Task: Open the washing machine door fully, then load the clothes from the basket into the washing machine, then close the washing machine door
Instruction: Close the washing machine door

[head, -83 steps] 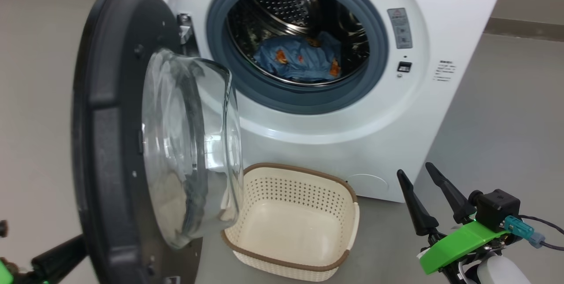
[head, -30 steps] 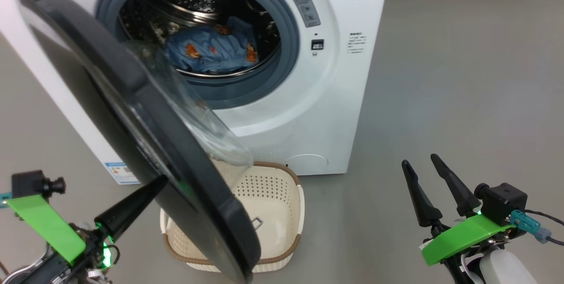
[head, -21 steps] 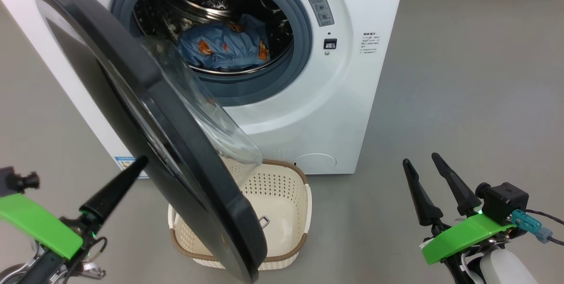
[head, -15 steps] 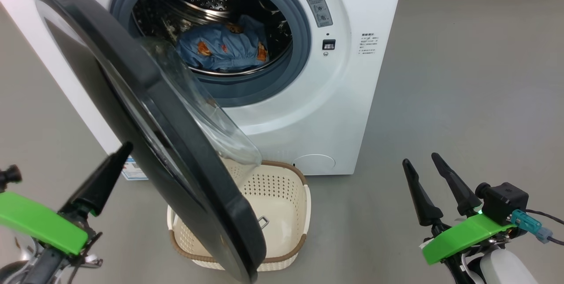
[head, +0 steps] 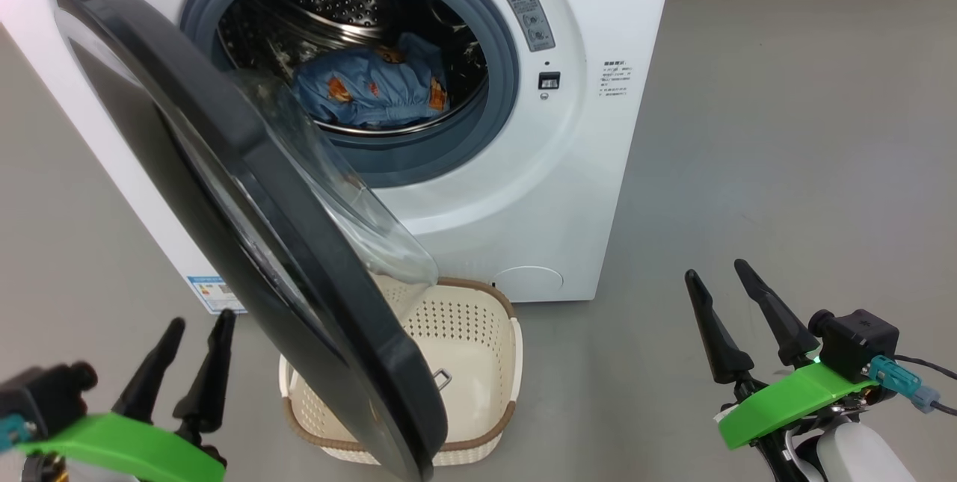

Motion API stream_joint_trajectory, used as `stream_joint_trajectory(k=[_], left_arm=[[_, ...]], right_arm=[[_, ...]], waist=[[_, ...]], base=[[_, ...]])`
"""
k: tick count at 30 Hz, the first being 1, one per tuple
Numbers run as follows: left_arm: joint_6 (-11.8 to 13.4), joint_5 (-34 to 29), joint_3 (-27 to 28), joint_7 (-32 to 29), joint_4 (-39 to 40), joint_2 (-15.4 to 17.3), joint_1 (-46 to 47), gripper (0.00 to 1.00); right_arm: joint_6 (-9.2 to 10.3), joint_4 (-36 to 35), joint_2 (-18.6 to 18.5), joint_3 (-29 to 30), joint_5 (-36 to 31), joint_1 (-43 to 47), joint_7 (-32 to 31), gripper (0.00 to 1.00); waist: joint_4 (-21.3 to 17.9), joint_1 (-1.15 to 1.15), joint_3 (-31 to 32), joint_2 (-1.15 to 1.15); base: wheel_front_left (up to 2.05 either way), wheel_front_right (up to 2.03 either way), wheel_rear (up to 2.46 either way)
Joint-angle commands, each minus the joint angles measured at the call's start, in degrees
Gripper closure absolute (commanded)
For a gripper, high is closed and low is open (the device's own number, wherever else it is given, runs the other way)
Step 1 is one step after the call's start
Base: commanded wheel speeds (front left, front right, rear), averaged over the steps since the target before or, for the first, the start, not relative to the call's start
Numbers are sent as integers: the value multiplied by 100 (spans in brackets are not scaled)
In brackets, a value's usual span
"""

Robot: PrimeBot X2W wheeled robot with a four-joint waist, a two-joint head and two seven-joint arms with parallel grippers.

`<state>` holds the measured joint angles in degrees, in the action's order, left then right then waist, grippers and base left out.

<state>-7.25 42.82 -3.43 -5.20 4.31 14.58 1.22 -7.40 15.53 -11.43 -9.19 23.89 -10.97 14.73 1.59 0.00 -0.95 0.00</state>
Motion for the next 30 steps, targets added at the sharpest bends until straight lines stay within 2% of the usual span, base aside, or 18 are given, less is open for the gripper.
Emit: stream_joint_trajectory(k=[1, 3, 5, 13, 30], left_arm=[[-23, -143, 179, 202, 19, 174, 155, 0], [-23, -495, 71, 693, -316, 169, 189, 0], [10, -560, 97, 957, -499, 70, 251, 0], [229, -1339, -56, 1732, -1043, 42, 298, 0], [295, -1791, -36, 2012, -1400, -242, 382, 0]], right_arm=[[-9, -154, -54, -128, -8, -115, 27, 0], [-9, -148, -61, -148, -9, -103, 27, 0], [-9, -146, -69, -163, -5, -95, 27, 0], [-9, -139, -99, -189, 7, -107, 27, 0], [-9, -177, -101, -106, -17, -77, 27, 0]], waist=[[-2, 0, 10, 0], [-5, 0, 38, 0], [-4, 0, 51, 0], [-33, 0, 66, 0], [40, 0, 15, 0]], base=[[0, 0, 0], [0, 0, 0], [0, 0, 0], [0, 0, 0], [0, 0, 0]])
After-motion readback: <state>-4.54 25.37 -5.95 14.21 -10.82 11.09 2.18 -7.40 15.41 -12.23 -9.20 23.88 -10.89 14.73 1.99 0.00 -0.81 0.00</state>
